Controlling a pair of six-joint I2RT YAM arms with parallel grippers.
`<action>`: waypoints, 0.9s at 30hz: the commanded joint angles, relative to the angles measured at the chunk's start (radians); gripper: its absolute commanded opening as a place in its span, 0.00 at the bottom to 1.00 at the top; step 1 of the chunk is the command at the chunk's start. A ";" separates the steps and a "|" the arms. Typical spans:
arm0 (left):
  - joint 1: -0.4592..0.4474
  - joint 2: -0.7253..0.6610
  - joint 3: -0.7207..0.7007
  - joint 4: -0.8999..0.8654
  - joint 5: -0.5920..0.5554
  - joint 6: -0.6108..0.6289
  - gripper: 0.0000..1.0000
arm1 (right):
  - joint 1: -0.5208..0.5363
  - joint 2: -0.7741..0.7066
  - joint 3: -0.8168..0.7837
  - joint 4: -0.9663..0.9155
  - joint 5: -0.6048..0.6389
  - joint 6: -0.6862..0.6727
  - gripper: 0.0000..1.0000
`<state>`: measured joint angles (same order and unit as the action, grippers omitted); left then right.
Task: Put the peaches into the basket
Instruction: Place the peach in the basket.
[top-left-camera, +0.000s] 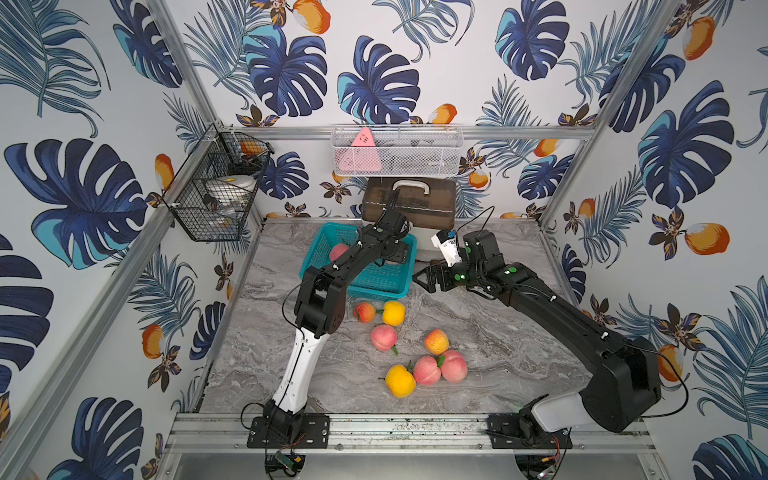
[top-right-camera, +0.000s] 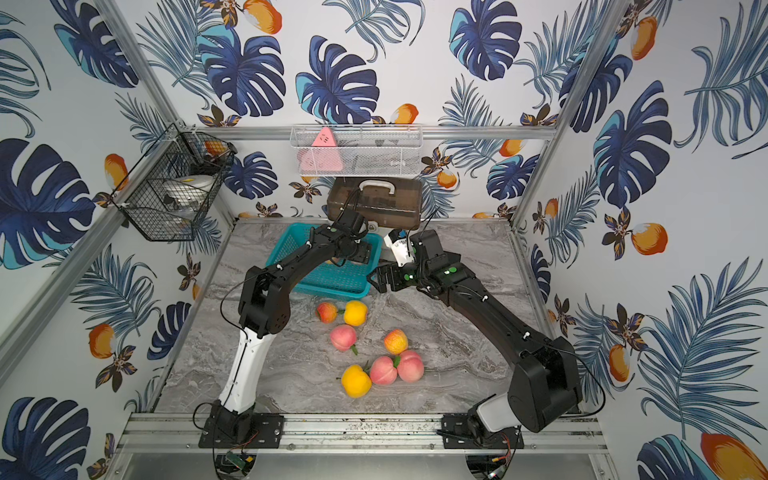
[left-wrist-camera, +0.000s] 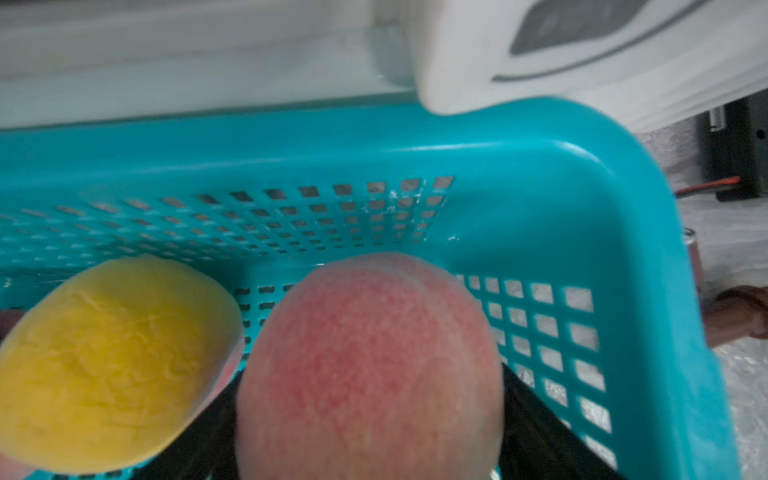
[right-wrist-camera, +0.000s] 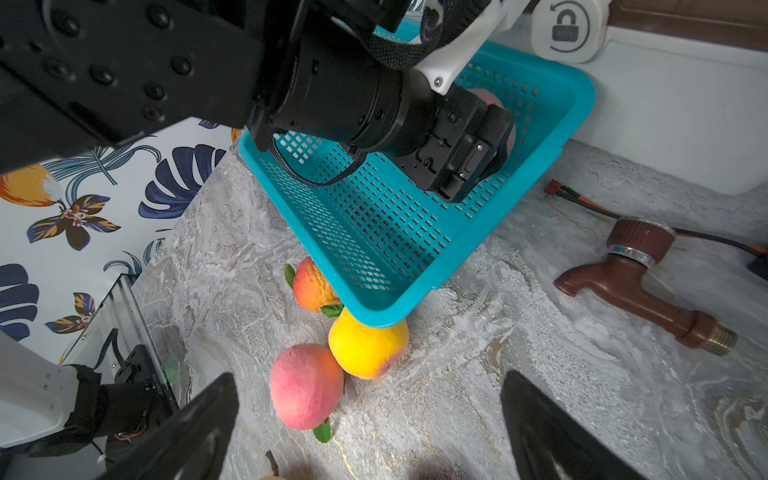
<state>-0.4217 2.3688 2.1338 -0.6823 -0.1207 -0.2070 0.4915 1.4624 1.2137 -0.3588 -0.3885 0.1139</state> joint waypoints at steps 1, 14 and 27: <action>0.000 0.010 0.010 -0.015 -0.046 0.030 0.80 | -0.006 -0.003 -0.003 0.020 -0.026 0.002 1.00; 0.001 0.055 0.009 -0.004 -0.092 0.044 0.81 | -0.044 -0.024 -0.030 0.052 -0.039 0.020 1.00; 0.002 0.061 0.014 0.003 -0.082 0.046 0.94 | -0.066 -0.034 -0.034 0.072 -0.053 0.034 1.00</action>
<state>-0.4210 2.4325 2.1403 -0.6807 -0.2016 -0.1776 0.4290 1.4345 1.1782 -0.3237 -0.4267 0.1390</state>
